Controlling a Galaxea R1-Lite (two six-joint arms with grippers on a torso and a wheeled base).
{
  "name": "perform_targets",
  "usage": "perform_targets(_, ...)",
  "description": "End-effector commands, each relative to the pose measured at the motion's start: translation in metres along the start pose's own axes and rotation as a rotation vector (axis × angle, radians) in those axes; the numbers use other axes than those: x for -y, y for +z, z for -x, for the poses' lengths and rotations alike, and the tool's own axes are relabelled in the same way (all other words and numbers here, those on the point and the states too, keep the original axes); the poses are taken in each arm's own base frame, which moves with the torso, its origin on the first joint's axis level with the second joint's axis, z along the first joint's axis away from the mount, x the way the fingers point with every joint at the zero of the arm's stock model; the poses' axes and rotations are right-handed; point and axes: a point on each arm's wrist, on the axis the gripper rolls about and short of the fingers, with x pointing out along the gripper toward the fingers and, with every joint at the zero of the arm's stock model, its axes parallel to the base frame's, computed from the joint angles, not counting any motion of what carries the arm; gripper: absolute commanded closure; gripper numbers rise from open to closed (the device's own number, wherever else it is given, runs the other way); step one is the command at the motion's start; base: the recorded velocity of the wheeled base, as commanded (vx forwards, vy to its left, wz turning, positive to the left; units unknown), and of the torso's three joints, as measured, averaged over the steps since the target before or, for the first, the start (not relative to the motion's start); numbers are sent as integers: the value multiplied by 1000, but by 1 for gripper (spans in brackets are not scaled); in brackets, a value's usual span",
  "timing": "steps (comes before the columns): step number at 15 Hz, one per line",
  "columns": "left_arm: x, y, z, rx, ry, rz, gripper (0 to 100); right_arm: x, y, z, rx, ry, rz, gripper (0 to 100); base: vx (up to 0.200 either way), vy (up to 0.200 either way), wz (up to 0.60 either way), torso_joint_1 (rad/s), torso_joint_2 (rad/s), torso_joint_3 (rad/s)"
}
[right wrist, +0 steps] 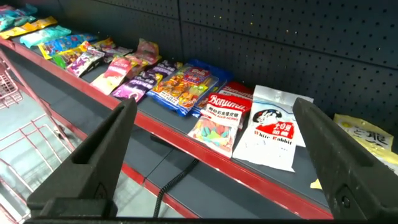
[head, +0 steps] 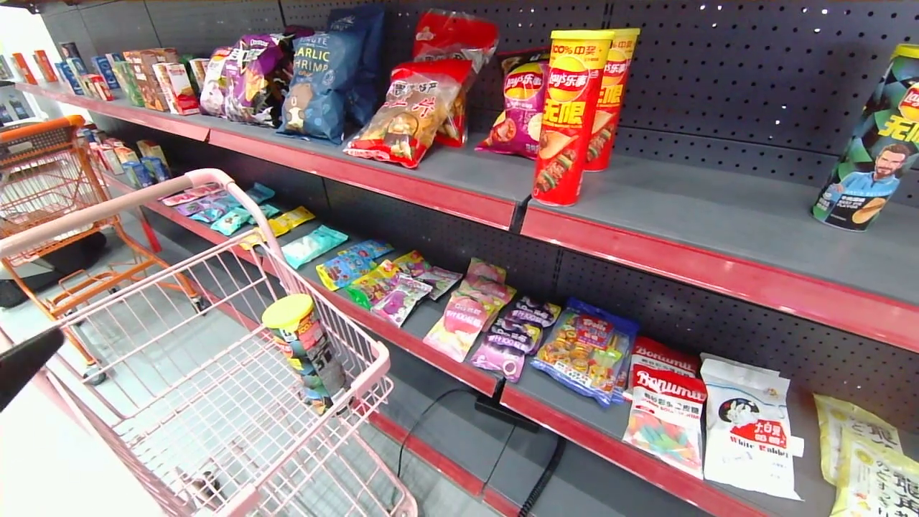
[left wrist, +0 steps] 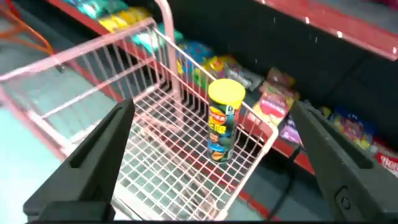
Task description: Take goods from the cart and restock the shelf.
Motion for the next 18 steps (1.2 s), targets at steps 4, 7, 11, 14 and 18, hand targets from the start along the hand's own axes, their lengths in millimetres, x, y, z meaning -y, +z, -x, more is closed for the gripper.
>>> perform_targets(4, -53, -47, -118, -321, -97, -140, 0, 0, 0, 0, 0, 1, 3, 0, 0, 0, 0, 0, 0, 0)
perform_targets(7, -56, -79, -131, -365, -196, -162, 0, 0, 0, 0, 0, 1, 3, 0, 0, 0, 0, 0, 0, 0)
perform_targets(11, -60, -99, -170, -372, -234, -164, 0, 0, 0, 0, 0, 1, 6, 0, 0, 0, 0, 0, 0, 0)
perform_targets(14, -56, -120, -202, -317, -294, -199, 0, 0, 0, 0, 0, 1, 6, 0, 0, 0, 0, 0, 0, 0)
perform_targets(18, -27, -138, -221, -281, -418, -198, 0, 0, 0, 0, 0, 1, 7, 0, 0, 0, 0, 0, 0, 0)
